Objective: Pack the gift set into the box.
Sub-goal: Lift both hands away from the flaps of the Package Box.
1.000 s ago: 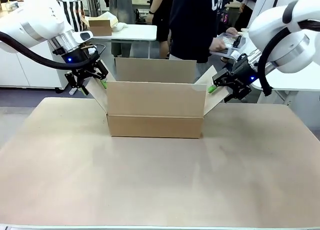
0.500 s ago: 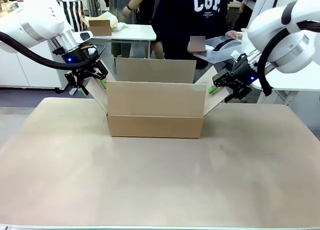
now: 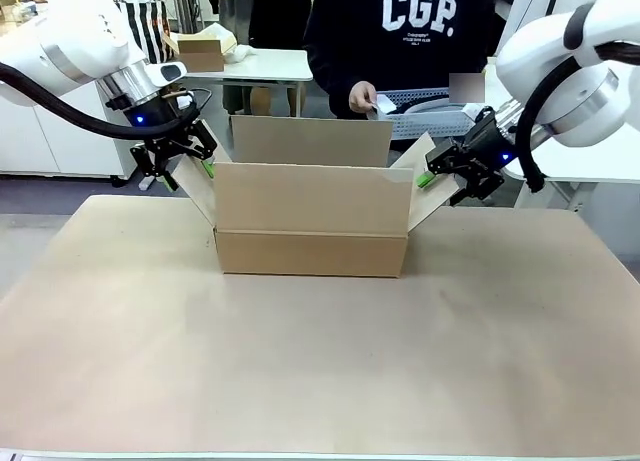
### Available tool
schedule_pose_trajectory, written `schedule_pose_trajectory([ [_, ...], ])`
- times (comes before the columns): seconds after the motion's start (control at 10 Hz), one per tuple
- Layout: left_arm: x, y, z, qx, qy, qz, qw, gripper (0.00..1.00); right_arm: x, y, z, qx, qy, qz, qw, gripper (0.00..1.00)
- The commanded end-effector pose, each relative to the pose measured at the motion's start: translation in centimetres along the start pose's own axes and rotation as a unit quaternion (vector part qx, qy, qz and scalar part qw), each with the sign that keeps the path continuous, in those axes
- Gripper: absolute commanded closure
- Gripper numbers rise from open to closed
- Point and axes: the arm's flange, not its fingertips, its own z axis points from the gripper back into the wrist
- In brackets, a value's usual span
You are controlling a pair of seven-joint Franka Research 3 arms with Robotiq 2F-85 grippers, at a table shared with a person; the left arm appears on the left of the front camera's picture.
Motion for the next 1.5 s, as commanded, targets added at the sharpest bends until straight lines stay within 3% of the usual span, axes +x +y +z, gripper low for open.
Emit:
schedule_pose_trajectory([
  [0.0, -0.11, -0.03, 0.1, 0.009, -0.001, 0.005, 1.0, 0.0, 0.34, 0.47, 0.06, -0.015, -0.003, -0.008, 1.0, 0.0],
  [1.4, -0.11, -0.03, 0.1, 0.009, -0.001, 0.005, 1.0, 0.0, 0.34, 0.47, 0.06, -0.015, -0.003, -0.008, 1.0, 0.0],
])
